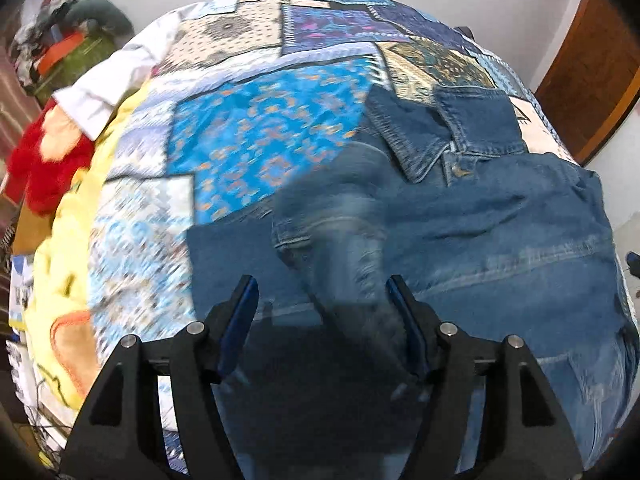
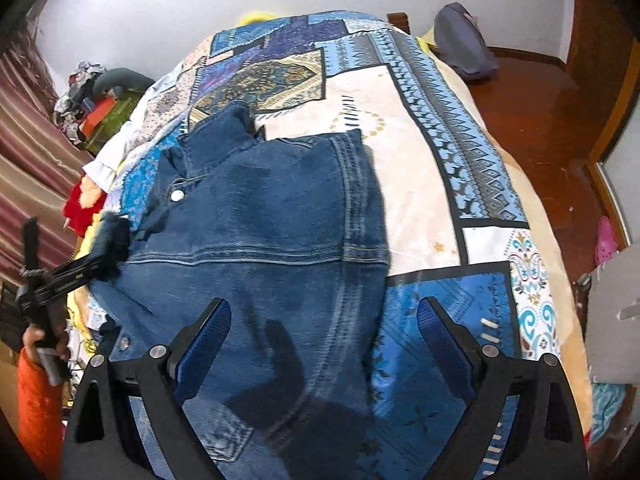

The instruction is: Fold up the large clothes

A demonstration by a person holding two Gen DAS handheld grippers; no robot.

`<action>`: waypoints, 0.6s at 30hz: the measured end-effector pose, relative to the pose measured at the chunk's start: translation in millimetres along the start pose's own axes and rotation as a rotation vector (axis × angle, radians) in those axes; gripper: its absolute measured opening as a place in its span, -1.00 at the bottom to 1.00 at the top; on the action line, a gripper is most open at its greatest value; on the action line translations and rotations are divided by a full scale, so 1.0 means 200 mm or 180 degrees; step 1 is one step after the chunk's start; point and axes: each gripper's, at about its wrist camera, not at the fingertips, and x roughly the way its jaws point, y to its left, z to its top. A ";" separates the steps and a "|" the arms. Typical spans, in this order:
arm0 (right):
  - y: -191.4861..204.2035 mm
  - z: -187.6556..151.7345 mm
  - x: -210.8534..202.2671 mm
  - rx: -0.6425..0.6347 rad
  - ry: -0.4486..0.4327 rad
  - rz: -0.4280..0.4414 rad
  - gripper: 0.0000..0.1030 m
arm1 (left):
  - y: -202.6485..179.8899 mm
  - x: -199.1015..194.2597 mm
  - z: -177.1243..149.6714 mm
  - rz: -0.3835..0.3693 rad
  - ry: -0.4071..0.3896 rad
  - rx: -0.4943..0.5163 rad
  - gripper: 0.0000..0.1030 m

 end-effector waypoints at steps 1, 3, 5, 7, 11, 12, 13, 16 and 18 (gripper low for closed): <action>-0.01 0.00 0.00 0.0001 0.0002 -0.0006 0.81 | 0.05 -0.02 -0.03 0.0010 0.0023 -0.0037 0.30; -0.01 0.01 0.01 0.0018 0.0016 -0.0002 0.82 | 0.14 -0.03 -0.10 0.0110 0.0070 -0.0109 0.30; -0.01 0.01 0.02 0.0040 0.0011 0.0020 0.81 | 0.23 -0.03 -0.19 0.0070 0.0165 -0.0211 0.30; -0.01 0.01 0.04 0.0072 0.0009 0.0062 0.81 | 0.32 -0.02 -0.26 -0.0005 0.0276 -0.0303 0.34; 0.00 0.01 0.08 0.0133 0.0074 0.0123 0.81 | 0.43 -0.04 -0.32 0.0037 0.0325 -0.0436 0.35; 0.00 0.02 0.09 0.0142 0.0081 0.0127 0.81 | 0.45 -0.05 -0.30 0.0064 0.0283 -0.0430 0.35; 0.01 0.04 0.09 0.0147 0.0078 0.0120 0.81 | 0.47 -0.06 -0.28 0.0036 0.0239 -0.0456 0.35; 0.02 0.10 0.08 0.0138 0.0007 0.0095 0.81 | 0.53 -0.05 -0.21 -0.0144 0.0203 -0.0585 0.44; 0.02 0.15 0.08 0.0151 -0.0058 0.0083 0.81 | 0.56 0.00 -0.13 -0.0212 0.0189 -0.0656 0.49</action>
